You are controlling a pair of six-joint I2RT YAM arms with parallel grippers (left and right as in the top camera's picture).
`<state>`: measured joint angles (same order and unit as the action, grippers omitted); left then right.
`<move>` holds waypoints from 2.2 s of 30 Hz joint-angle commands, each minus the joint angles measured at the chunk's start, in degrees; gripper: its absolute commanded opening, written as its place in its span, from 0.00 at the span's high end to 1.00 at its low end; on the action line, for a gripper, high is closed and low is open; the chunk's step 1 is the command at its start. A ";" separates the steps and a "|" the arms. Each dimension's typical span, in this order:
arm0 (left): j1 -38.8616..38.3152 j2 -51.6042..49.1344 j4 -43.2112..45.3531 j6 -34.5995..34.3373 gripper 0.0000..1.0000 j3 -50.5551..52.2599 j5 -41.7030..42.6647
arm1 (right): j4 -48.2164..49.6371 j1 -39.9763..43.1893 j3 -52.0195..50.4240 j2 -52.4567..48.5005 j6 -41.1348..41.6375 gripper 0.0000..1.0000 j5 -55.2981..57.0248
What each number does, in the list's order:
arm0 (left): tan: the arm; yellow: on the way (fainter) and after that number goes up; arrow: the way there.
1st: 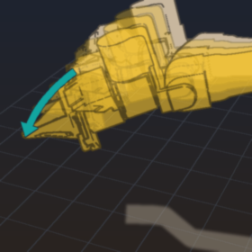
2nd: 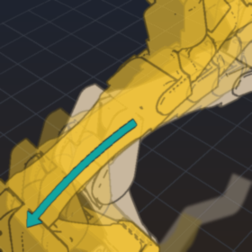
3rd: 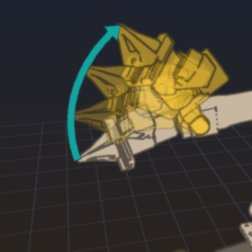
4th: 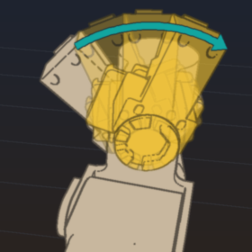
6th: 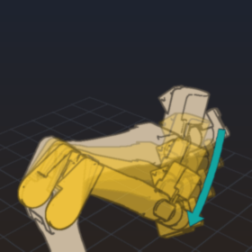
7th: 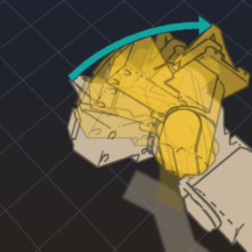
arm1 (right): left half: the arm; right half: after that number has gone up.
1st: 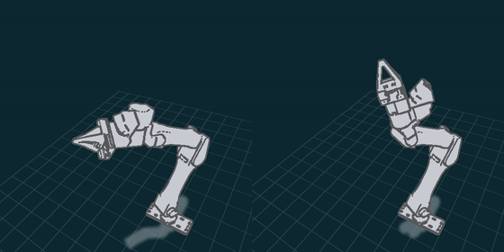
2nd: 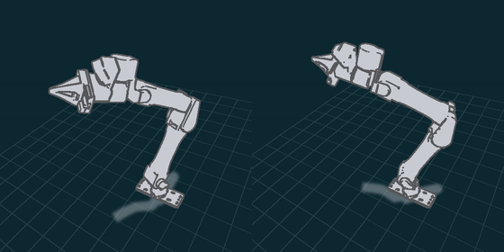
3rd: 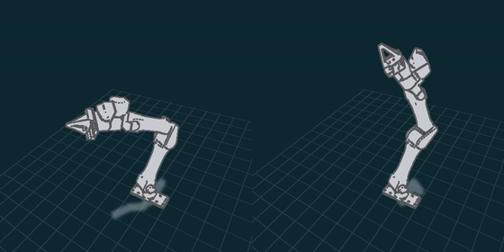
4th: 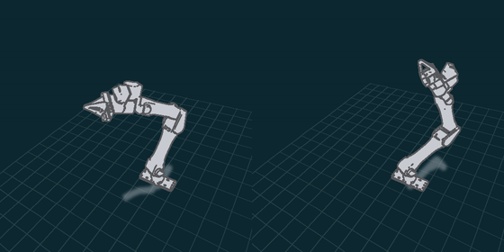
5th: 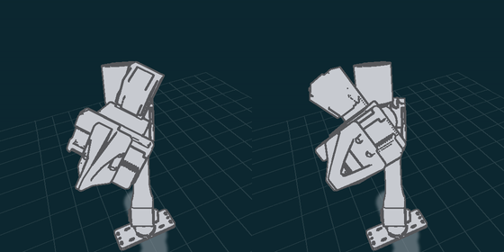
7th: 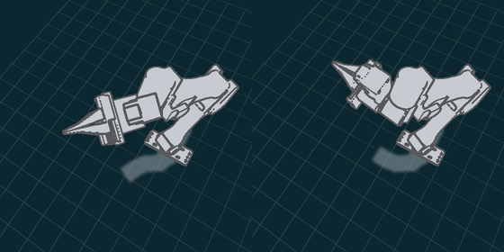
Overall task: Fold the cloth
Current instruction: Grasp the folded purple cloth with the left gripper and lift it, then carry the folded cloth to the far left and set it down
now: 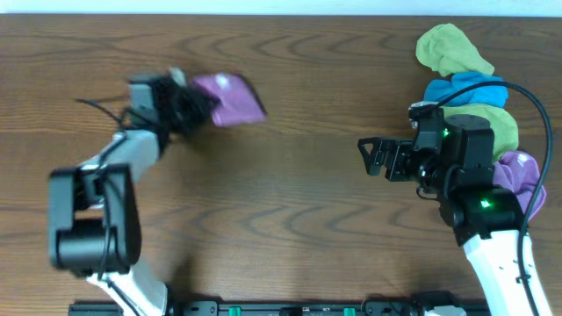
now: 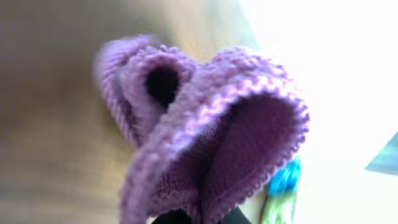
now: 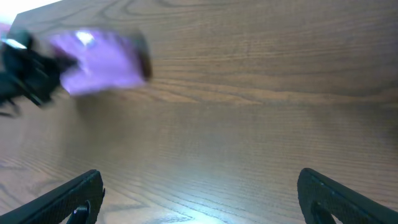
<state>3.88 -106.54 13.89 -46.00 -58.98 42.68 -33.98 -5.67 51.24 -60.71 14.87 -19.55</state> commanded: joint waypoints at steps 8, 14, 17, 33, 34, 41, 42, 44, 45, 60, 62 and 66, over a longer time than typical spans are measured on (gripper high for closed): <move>3.72 0.83 -2.05 -5.53 0.94 -11.04 -24.00 | -0.13 0.44 -0.17 0.35 0.52 0.01 -0.39; 3.78 -4.22 -1.07 -5.49 0.94 -17.40 -33.20 | -0.13 0.44 -0.17 0.35 0.52 0.01 -0.39; 3.98 -8.68 -1.07 -5.51 0.94 -21.64 -32.74 | -0.13 0.44 -0.17 0.33 0.52 0.01 -0.39; 3.98 -18.32 -0.42 -6.97 0.94 -24.87 -43.32 | -0.13 0.44 -0.17 0.33 0.52 0.01 -0.39; 3.98 -18.49 -0.72 -6.97 0.94 -24.87 -43.32 | -0.13 0.44 -0.17 0.35 0.52 0.01 -0.39; 4.00 -18.47 -5.38 -6.91 0.33 -24.87 -43.04 | -0.13 0.44 -0.17 0.33 0.52 0.01 -0.42; 4.07 -18.45 -5.84 -6.91 0.06 -24.87 -42.62 | -0.13 0.44 -0.17 0.35 0.52 0.01 -0.39; 4.15 -17.97 -7.76 -6.73 0.05 -24.87 -41.40 | -0.13 0.44 -0.17 0.35 0.52 0.01 -0.39; 4.15 -17.62 -8.72 -6.73 0.05 -24.87 -41.20 | -0.13 0.44 -0.17 0.33 0.50 0.01 -0.39; 4.13 -4.68 -27.65 -0.13 0.05 -24.87 -43.19 | -0.13 0.44 -0.17 0.33 0.50 0.01 -0.39; 4.13 -2.36 -31.52 3.04 0.05 -24.87 -42.18 | -0.13 0.44 -0.17 0.35 0.50 0.01 -0.39; 4.13 2.40 -38.38 12.33 0.05 -24.87 -37.24 | -0.13 0.44 -0.17 0.33 0.50 0.01 -0.39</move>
<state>7.73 -108.31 -22.72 -41.15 -83.18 2.72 -34.09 -5.69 51.24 -60.73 14.87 -19.55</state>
